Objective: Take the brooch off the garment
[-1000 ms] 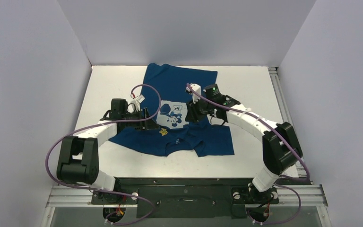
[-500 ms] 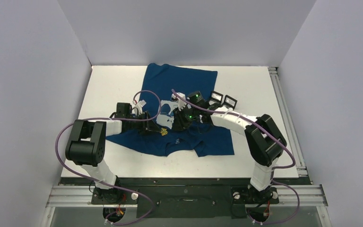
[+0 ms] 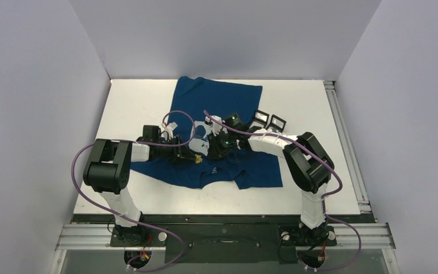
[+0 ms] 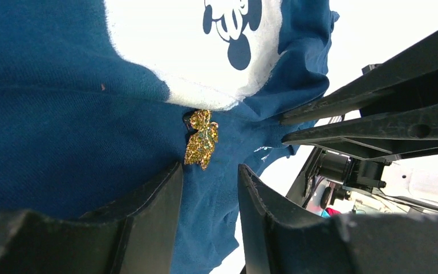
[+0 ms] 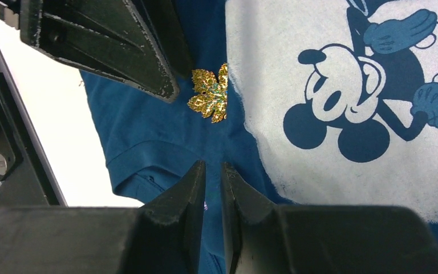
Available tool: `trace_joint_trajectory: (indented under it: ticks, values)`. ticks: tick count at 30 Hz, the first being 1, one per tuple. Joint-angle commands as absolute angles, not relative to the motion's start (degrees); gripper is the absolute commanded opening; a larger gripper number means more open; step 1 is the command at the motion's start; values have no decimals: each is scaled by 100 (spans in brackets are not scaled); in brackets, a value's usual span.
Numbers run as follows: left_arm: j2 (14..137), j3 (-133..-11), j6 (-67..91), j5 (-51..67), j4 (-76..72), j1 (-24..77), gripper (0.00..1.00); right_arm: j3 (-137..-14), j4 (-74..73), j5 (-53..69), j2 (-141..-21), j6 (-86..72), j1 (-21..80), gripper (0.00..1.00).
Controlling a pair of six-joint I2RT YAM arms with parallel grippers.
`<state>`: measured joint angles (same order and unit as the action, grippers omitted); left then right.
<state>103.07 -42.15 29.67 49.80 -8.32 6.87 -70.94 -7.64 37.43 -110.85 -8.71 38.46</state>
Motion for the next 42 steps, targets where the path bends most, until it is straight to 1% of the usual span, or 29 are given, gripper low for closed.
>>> trace_joint_trajectory:
  ticks: [1,7,9,15,18,19,21,24,28,34,37,42]
  values:
    - [10417,-4344,3073,5028,-1242,841,36,-7342,-518,3658,-11217,-728,3866,13]
    - [10232,-4324,3277,5164,-1608,943,29,-7278,-642,3557,-11220,-528,3867,13]
    - [10162,-4296,3309,5164,-1661,977,27,-7179,-558,3533,-11125,-498,3867,15]
    - [10168,-4284,3489,5181,-1829,1008,24,-6732,45,3615,-10812,-609,3899,34]
    - [10236,-4254,3708,5241,-2034,1003,20,-6551,343,3567,-10662,-667,3956,38]
    - [10251,-4232,3805,5257,-2141,1004,19,-6461,503,3541,-10595,-685,3993,40]
    - [10278,-4187,3931,5279,-2290,1010,19,-6350,668,3402,-10499,-701,4062,41]
    - [10298,-4147,4066,5300,-2429,1010,22,-6261,828,3111,-10379,-686,4192,42]
    - [10304,-4140,4149,5286,-2488,1022,27,-6220,1029,2874,-10309,-752,4323,42]
    - [10327,-4097,4334,5312,-2694,1038,31,-6435,979,2658,-10485,-840,4414,42]
    - [10331,-4099,4387,5352,-2744,1045,35,-6474,983,2602,-10553,-915,4436,42]
    - [10341,-4082,4456,5357,-2850,1074,38,-6619,873,2363,-10689,-963,4456,40]
